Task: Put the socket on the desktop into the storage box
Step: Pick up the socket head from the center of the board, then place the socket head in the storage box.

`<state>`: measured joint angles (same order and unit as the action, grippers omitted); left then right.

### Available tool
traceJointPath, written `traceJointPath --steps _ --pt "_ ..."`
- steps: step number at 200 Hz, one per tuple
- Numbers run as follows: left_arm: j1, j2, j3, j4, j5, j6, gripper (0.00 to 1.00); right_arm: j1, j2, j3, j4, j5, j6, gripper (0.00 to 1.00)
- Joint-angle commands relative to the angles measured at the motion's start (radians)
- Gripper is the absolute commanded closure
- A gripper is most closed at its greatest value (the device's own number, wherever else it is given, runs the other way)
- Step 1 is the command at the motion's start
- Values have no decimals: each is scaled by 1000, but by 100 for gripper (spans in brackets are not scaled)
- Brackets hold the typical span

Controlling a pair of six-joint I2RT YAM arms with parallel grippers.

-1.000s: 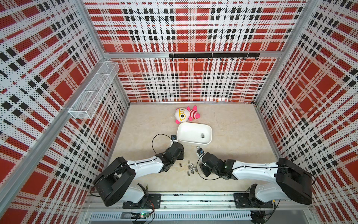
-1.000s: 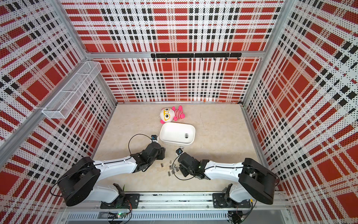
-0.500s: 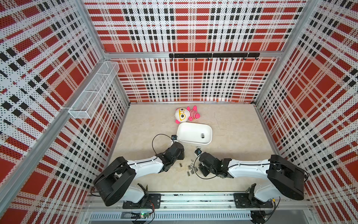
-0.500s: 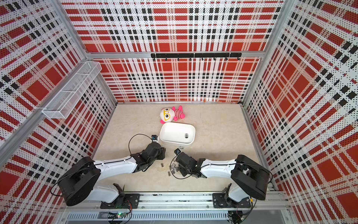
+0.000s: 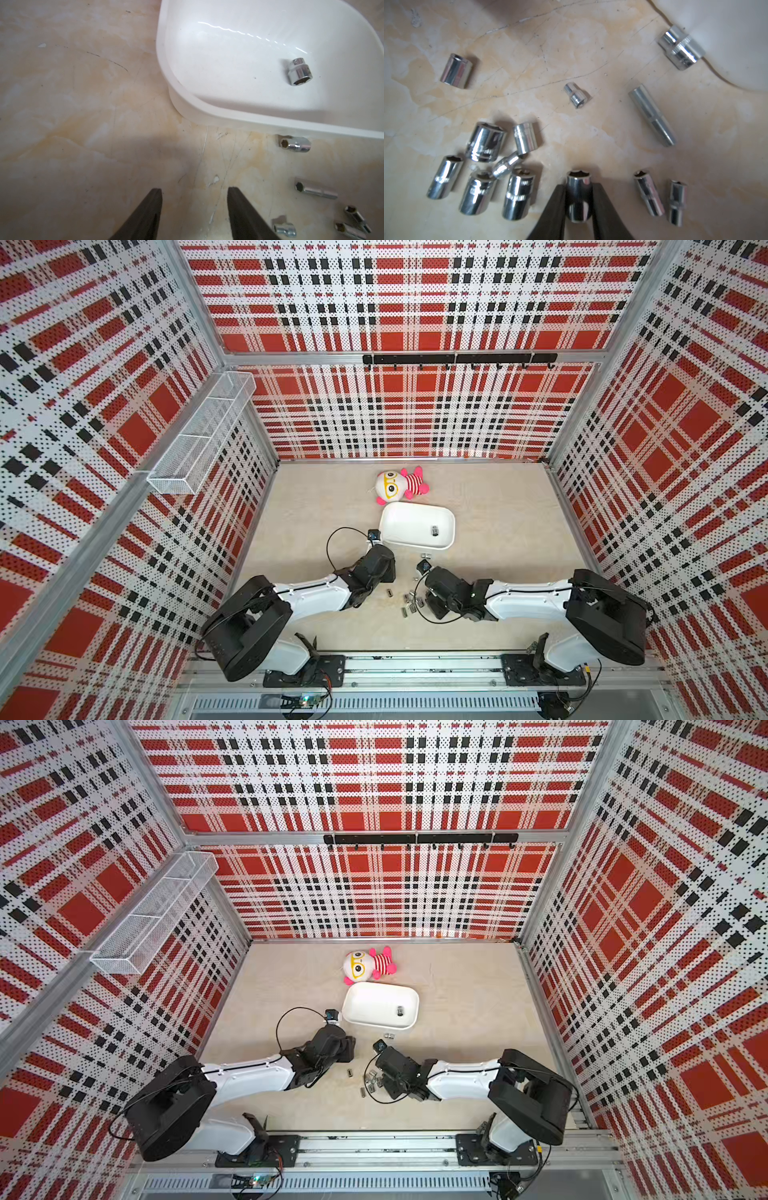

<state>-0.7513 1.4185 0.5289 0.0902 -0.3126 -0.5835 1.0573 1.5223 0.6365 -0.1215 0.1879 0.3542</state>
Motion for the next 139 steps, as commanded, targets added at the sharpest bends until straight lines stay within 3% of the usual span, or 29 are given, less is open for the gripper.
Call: traceJointPath --steps 1,40,75,98,139 --pt "7 5 13 17 3 -2 44 -6 9 18 -7 0 -6 80" --pt "6 -14 13 9 -18 -2 44 -4 -113 40 -59 48 -6 88" --pt "6 -61 -1 9 -39 -3 44 -46 -214 202 -157 97 -38 90" --pt "6 -87 -12 13 -40 -4 44 -140 -140 324 -168 45 -60 89" --pt "4 -106 -17 13 -38 -7 44 -276 117 521 -165 -1 -77 88"
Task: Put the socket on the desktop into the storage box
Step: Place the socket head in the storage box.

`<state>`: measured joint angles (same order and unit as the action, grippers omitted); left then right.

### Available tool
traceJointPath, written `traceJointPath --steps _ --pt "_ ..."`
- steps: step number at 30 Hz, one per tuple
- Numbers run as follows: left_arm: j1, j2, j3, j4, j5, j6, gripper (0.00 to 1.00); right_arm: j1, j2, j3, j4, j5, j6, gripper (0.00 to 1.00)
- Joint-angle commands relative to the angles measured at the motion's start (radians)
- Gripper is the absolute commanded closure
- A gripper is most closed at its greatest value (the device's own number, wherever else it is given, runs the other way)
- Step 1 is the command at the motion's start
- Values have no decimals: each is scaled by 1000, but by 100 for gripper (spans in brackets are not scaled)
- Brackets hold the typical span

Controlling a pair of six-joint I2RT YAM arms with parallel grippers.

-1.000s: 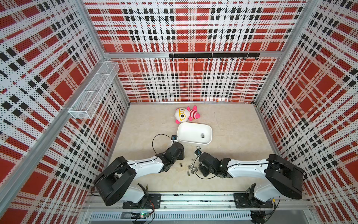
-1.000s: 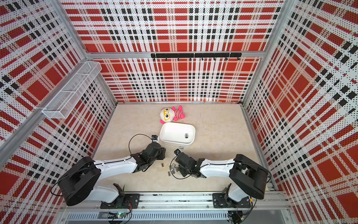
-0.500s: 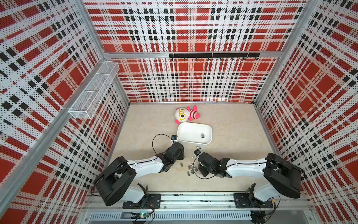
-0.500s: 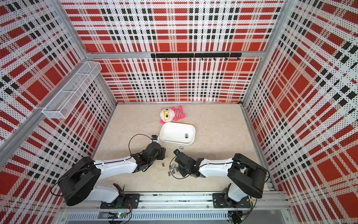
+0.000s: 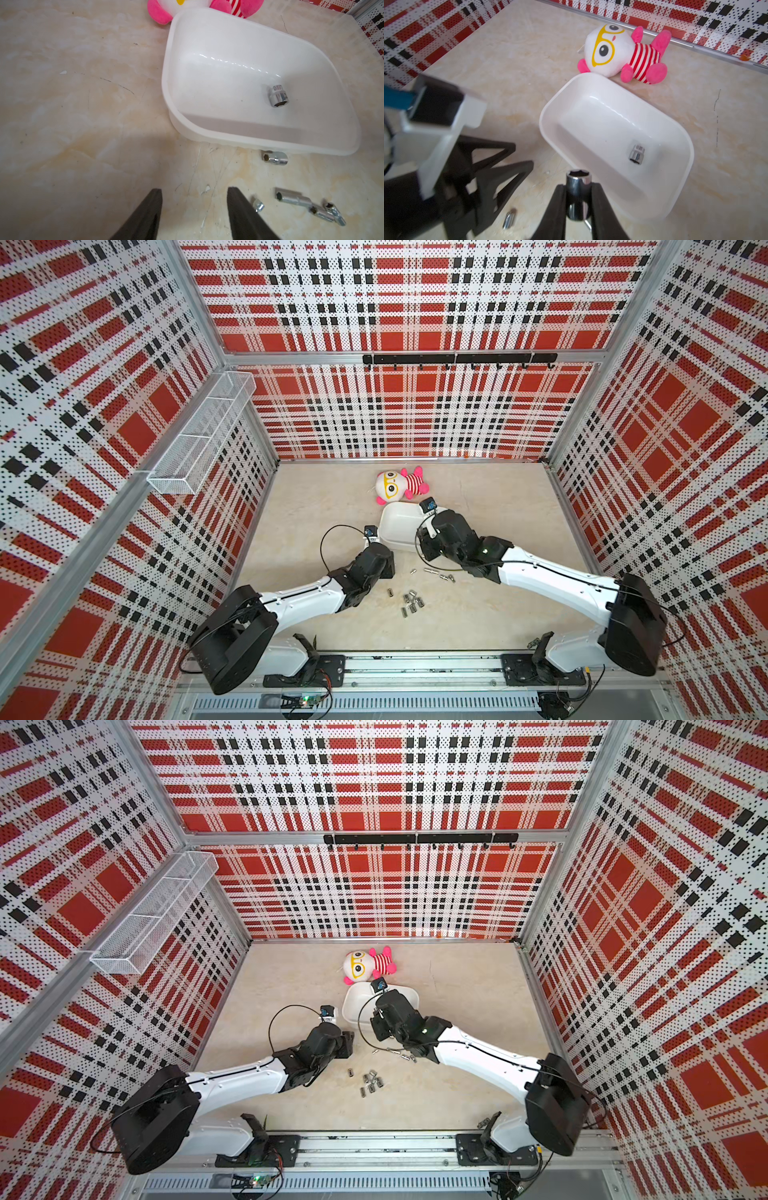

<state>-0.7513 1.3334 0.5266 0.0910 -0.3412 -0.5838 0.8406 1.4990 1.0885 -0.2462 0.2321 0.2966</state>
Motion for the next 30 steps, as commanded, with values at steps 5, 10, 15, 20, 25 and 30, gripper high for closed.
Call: traceJointPath --steps 5,10,15,20,25,30 --pt "1 -24 -11 13 -4 -4 44 -97 287 171 -56 -54 -17 84" --pt "0 -18 -8 13 -5 -2 44 -122 408 233 -73 -62 2 83" --pt "-2 -16 -8 13 -4 -2 44 -127 429 248 -76 -59 7 76" --pt "-5 -9 -10 18 -5 -2 44 -127 396 246 -100 -56 12 61" --pt "-13 4 -4 19 3 1 43 -127 273 195 -125 -43 1 60" --pt "-26 4 -4 27 -5 7 43 -127 22 18 -113 -33 -4 62"
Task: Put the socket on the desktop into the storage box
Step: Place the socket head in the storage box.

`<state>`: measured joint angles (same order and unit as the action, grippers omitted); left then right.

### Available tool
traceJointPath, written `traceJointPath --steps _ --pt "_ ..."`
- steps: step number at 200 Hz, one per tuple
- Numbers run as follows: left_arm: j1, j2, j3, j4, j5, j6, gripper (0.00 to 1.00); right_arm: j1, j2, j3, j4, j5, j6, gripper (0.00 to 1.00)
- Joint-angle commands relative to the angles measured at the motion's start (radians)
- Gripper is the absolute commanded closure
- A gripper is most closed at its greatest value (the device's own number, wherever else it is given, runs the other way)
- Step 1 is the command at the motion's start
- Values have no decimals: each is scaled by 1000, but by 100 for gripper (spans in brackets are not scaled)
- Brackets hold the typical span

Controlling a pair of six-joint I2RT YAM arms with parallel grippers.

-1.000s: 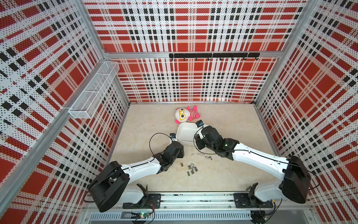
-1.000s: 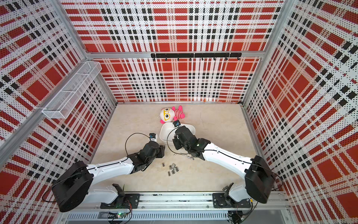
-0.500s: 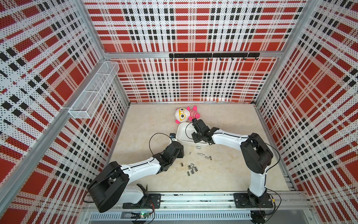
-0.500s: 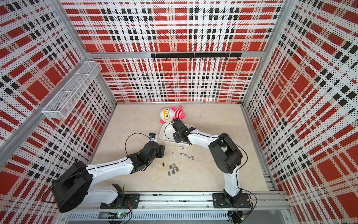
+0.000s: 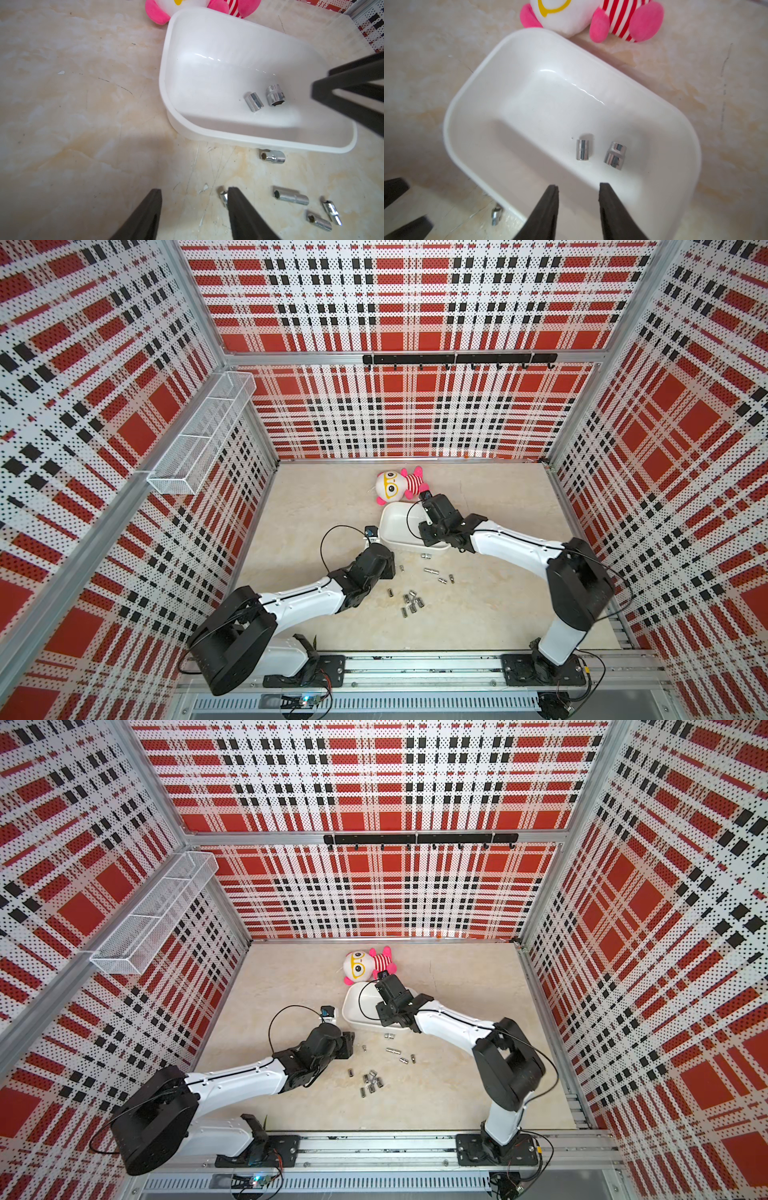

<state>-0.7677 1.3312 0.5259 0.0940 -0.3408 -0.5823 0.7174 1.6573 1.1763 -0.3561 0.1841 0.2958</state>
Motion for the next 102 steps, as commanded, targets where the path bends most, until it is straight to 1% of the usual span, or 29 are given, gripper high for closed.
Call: traceJointPath --steps 1,9,11,27,56,80,102 --pt "-10 7 -2 24 -6 6 44 -4 -183 -120 -1 16 2 62" --pt "-12 5 -2 22 -9 7 44 -4 -239 -181 2 16 5 62" --pt "-12 5 -3 22 -10 7 44 -2 -263 -197 19 -1 27 62" --pt "-13 4 -3 23 -19 6 44 0 -377 -332 57 -61 62 62" --pt "-12 6 -3 21 -24 7 44 3 -548 -522 93 -60 120 63" --pt "-12 8 -1 19 -30 7 44 4 -623 -632 139 -46 152 63" --pt "-13 14 0 21 -36 7 44 4 -610 -686 184 -44 152 63"
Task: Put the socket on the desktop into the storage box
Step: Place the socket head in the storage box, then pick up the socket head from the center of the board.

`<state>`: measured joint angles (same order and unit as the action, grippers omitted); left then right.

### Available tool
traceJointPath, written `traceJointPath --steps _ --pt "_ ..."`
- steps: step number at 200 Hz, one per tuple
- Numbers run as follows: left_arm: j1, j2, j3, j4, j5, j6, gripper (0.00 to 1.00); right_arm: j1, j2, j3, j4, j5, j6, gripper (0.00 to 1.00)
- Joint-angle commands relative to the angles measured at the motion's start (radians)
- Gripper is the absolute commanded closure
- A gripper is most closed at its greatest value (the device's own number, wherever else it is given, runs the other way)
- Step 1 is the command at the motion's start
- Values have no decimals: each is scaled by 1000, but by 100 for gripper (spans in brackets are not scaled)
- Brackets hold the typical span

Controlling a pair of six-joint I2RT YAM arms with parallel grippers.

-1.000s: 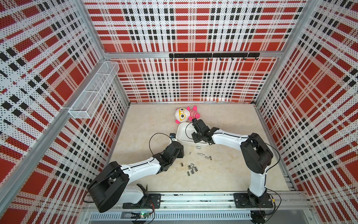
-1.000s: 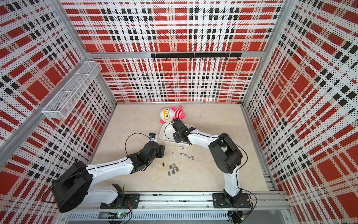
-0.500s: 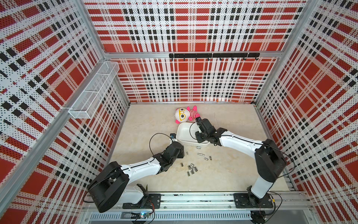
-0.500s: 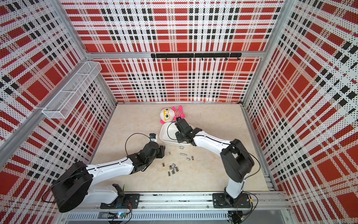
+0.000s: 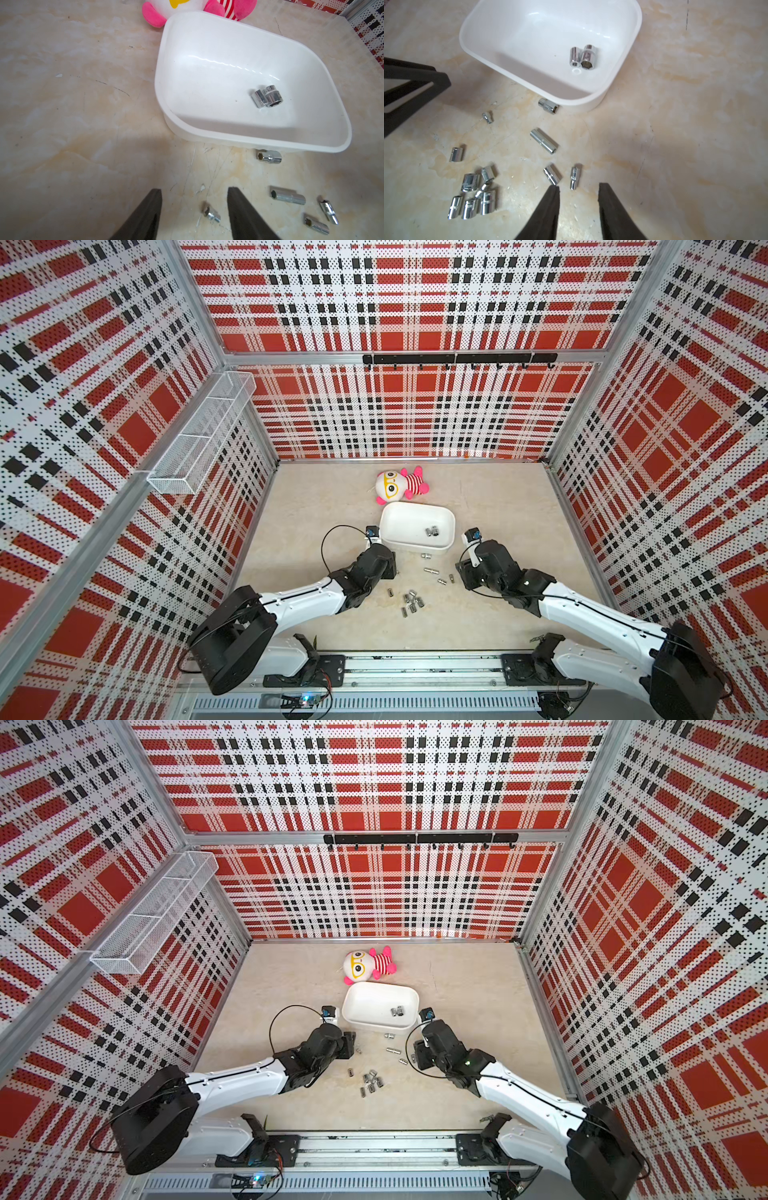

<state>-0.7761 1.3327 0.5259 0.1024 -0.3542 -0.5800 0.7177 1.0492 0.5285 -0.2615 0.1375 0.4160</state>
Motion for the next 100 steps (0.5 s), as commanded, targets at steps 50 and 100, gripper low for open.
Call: traceJointPath --steps 50,100 --pt "-9 24 3 15 -17 8 44 7 112 -52 173 -60 28 65" --pt "-20 41 14 14 -20 9 44 34 154 -51 195 -22 33 66"
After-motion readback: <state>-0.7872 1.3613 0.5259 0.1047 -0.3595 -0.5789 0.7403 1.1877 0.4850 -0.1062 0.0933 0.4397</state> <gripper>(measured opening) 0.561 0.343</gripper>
